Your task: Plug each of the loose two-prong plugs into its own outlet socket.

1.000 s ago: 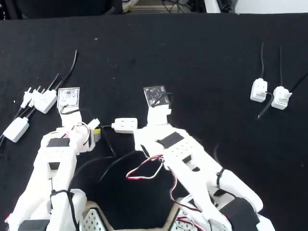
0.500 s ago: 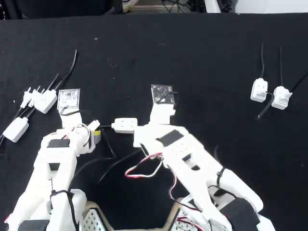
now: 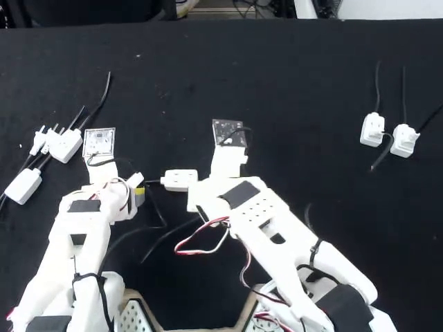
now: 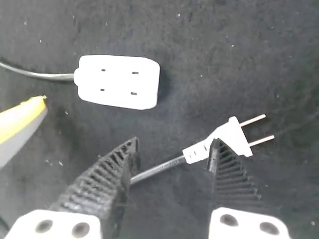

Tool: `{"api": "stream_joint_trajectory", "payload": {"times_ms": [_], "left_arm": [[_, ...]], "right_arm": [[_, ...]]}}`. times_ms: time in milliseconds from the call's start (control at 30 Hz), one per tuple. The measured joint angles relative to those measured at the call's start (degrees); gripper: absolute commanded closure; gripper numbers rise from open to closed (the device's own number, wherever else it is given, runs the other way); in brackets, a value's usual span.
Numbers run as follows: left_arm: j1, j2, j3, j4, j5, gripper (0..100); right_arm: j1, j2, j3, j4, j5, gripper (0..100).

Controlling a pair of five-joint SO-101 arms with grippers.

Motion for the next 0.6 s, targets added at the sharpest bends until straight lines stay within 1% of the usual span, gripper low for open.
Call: {"api": "stream_joint_trajectory", "payload": {"times_ms": [267,467,600], "left_arm": [[0.0,0.0,0.0,0.0,0.0,76],[0.0,0.0,0.0,0.0,0.0,76],[0.0,0.0,0.0,0.0,0.0,76]], "right_arm": [[0.0,0.0,0.0,-0.26,-3.34,78.2],[-0.26,0.0,-0.09,2.9,-5.27,78.4],[-5.19,0.0,-0.09,3.87,-5.27,78.3]]}}
